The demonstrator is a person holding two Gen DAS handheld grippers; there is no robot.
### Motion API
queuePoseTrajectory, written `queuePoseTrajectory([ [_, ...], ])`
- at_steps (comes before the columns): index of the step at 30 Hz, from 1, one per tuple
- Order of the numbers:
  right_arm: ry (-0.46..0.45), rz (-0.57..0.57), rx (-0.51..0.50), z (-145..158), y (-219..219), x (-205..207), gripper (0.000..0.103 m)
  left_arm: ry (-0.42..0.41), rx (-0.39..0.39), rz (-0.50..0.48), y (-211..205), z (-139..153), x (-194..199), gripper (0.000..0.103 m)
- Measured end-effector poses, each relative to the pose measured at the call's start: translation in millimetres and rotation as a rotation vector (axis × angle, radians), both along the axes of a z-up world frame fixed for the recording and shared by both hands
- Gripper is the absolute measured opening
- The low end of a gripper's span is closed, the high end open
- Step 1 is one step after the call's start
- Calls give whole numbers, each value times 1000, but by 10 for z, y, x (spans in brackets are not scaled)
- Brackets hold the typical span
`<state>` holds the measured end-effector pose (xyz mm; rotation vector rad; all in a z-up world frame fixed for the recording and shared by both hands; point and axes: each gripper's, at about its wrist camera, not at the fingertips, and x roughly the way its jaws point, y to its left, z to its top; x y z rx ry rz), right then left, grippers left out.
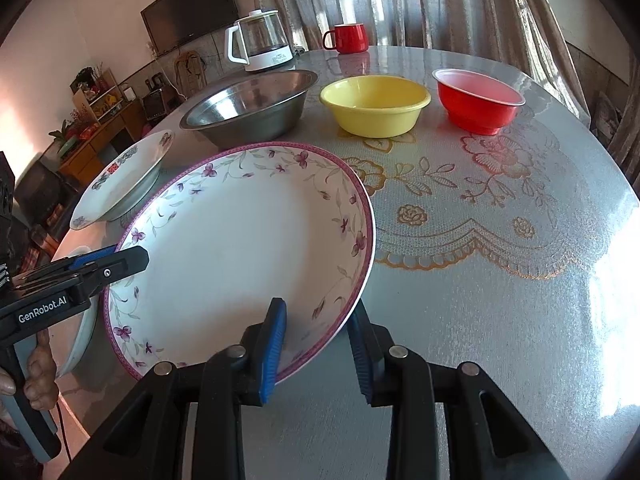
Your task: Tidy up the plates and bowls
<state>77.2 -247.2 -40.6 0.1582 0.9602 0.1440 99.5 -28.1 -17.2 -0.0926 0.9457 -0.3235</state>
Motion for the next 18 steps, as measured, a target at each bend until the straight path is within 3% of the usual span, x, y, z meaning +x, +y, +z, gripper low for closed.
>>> queuePoseTrajectory([
  [5,2,-36,24,80,-56,-20,32,-26,-20,49,194,117,-79,59],
  [11,-41,-52,14,232,-40,-68,36,-25,-53,121,531,149,-191,60],
  [18,-100,10,-16,414,171,-4,36,-60,-82,232,989,207,-272,62],
])
